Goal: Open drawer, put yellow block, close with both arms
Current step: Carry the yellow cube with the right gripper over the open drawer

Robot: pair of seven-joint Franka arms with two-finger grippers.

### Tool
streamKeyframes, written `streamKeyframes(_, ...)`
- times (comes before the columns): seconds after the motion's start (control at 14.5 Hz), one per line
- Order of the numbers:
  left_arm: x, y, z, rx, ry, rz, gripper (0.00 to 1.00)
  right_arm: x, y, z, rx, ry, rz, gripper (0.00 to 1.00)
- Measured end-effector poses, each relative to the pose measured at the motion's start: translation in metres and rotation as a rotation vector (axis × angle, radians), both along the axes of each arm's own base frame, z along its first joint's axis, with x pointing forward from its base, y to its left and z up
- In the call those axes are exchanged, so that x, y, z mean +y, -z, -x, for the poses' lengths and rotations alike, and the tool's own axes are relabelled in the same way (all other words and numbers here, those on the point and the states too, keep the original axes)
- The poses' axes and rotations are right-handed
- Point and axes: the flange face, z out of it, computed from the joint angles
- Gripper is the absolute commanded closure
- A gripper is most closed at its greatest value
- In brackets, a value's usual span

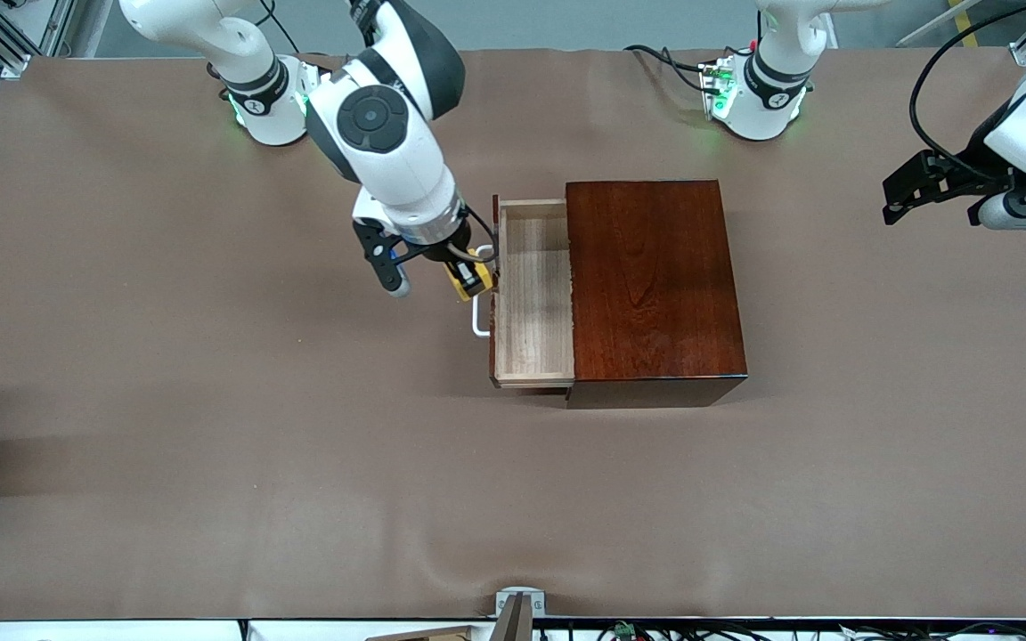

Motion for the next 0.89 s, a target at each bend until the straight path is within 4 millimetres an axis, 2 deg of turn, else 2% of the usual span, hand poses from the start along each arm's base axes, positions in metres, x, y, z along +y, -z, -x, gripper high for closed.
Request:
streamKeyframes(0.41, 0.000, 0.000, 0.000, 0.001, 0.034, -0.001, 0.00, 0.039, 0.014, 0.012, 0.052, 0.159, -0.015, 1.00)
streamKeyframes(0.62, 0.000, -0.001, 0.001, 0.002, 0.034, -0.001, 0.00, 0.051, 0.019, 0.019, 0.081, 0.196, -0.025, 1.00)
streamKeyframes(0.89, 0.000, 0.001, 0.002, 0.011, 0.034, -0.002, 0.00, 0.073, 0.049, 0.037, 0.122, 0.236, 0.009, 1.00)
